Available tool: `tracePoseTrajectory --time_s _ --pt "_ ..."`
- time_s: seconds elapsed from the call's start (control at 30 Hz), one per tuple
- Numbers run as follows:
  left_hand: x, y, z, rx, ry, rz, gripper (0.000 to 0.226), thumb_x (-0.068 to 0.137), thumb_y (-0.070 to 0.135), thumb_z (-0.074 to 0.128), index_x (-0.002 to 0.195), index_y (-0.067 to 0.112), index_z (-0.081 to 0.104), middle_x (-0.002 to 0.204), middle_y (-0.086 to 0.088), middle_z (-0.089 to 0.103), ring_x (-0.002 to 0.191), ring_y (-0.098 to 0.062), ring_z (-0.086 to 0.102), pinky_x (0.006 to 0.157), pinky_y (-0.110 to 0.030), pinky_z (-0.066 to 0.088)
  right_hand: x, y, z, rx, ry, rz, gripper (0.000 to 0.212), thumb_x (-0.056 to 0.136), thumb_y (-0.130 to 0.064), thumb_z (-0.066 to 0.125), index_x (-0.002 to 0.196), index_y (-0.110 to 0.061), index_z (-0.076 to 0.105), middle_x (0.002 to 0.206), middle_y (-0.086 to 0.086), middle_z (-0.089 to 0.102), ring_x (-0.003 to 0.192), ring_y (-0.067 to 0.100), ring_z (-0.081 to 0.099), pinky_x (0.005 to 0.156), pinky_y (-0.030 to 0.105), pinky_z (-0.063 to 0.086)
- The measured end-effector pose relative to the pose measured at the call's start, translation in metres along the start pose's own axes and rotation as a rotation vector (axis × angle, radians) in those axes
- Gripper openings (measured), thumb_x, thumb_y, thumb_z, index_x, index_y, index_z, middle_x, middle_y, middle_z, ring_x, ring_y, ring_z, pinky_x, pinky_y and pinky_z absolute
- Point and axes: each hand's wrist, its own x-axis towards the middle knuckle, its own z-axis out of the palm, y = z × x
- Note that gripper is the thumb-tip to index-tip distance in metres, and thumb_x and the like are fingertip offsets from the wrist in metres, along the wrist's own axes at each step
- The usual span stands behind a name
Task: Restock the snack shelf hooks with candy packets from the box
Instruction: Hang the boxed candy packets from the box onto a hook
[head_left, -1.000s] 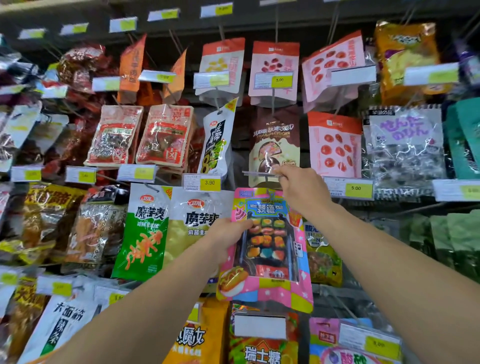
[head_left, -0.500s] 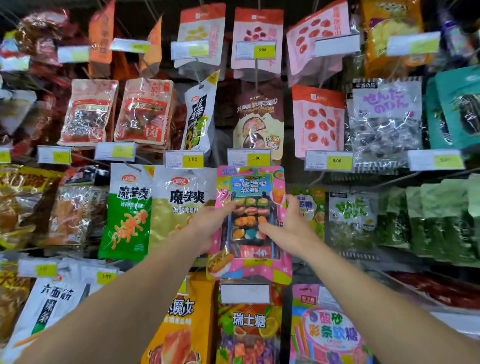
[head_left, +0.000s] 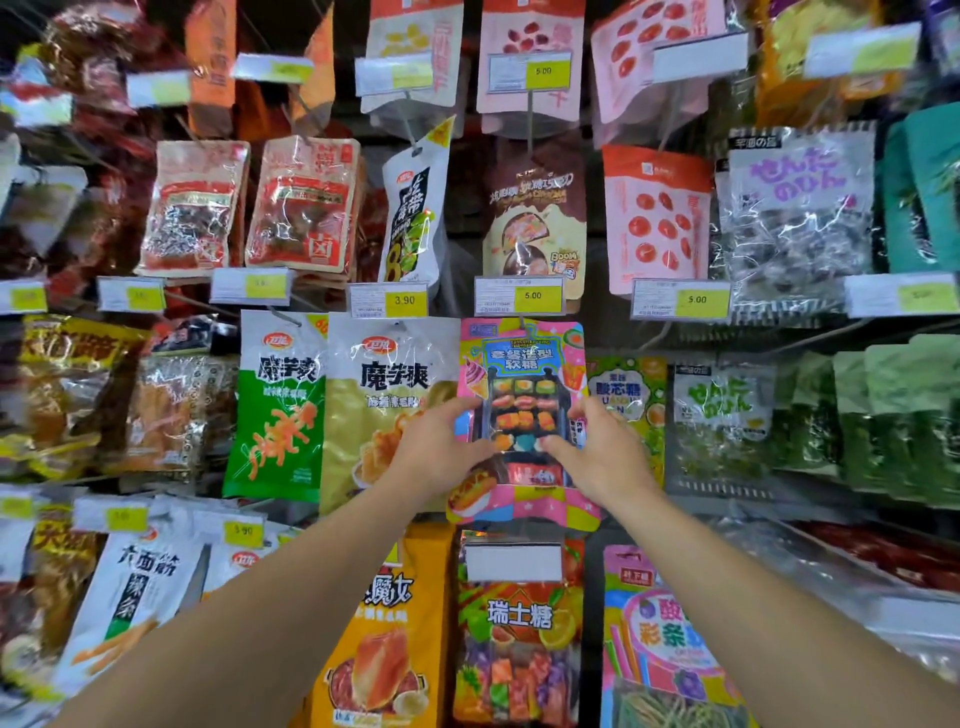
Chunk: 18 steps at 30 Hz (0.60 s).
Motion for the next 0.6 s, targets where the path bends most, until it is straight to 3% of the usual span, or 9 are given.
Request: tracePoseTrajectory --time_s 0.1,0.17,0.2,0.27,0.33,0.43,0.6 --pt "0.005 0.005 -0.007 0.091 -0.058 -0.029 0.061 0.088 0.037 0.067 0.143 0.03 0.044 0.129 -0.008 0.06 0.088 -0.017 0.061 0.072 -0.022 0.047 0.0 -0.002 0.0 -0.019 -0.038 0.035 0.051 0.087 -0.05 0.064 0.128 -0.022 0.05 0.126 0.007 0.054 0.117 0.026 0.051 0.091 0.037 0.044" --pt "0.006 0.005 -0.007 0.052 -0.097 -0.054 0.063 0.088 0.033 0.066 0.146 0.03 0.04 0.128 -0.007 0.059 0.071 -0.011 0.059 0.059 -0.016 0.045 -0.002 -0.004 0.0 -0.046 -0.081 0.051 0.058 0.088 -0.053 0.061 0.135 -0.023 0.047 0.134 0.009 0.051 0.123 0.028 0.049 0.097 0.038 0.042" --pt "0.006 0.003 -0.005 0.018 -0.117 -0.075 0.066 0.087 0.032 0.067 0.147 0.031 0.038 0.128 -0.007 0.058 0.071 -0.012 0.06 0.059 -0.016 0.048 -0.003 -0.003 0.0 -0.054 -0.108 0.057 0.061 0.088 -0.054 0.06 0.139 -0.023 0.045 0.137 0.009 0.049 0.126 0.029 0.047 0.1 0.039 0.041" --pt "0.002 0.0 -0.006 -0.014 -0.164 -0.1 0.074 0.083 0.036 0.071 0.148 0.031 0.036 0.138 -0.007 0.053 0.103 -0.021 0.064 0.085 -0.027 0.053 -0.008 -0.006 -0.001 -0.07 -0.155 0.075 0.068 0.088 -0.056 0.058 0.144 -0.022 0.04 0.144 0.009 0.044 0.132 0.029 0.042 0.106 0.039 0.038" --pt "-0.004 -0.005 -0.008 -0.014 -0.189 -0.098 0.079 0.081 0.039 0.073 0.149 0.029 0.035 0.148 -0.004 0.045 0.129 -0.026 0.049 0.106 -0.033 0.04 -0.017 -0.01 -0.002 -0.093 -0.204 0.094 0.074 0.089 -0.055 0.057 0.149 -0.019 0.034 0.151 0.009 0.035 0.139 0.029 0.034 0.112 0.04 0.032" --pt "-0.015 -0.007 -0.014 -0.018 -0.184 -0.074 0.075 0.084 0.037 0.071 0.149 0.023 0.037 0.15 -0.003 0.044 0.135 -0.024 0.043 0.107 -0.029 0.034 -0.027 -0.017 -0.005 -0.125 -0.253 0.111 0.08 0.09 -0.05 0.059 0.153 -0.014 0.026 0.156 0.009 0.025 0.144 0.027 0.025 0.115 0.035 0.025" --pt "-0.047 -0.013 -0.025 -0.008 -0.139 -0.001 0.065 0.086 0.039 0.066 0.145 0.02 0.044 0.137 -0.005 0.057 0.122 -0.026 0.055 0.093 -0.027 0.041 -0.055 -0.033 -0.004 -0.136 -0.228 0.129 0.075 0.09 -0.043 0.061 0.152 -0.014 0.029 0.155 0.006 0.026 0.142 0.025 0.03 0.112 0.031 0.027"
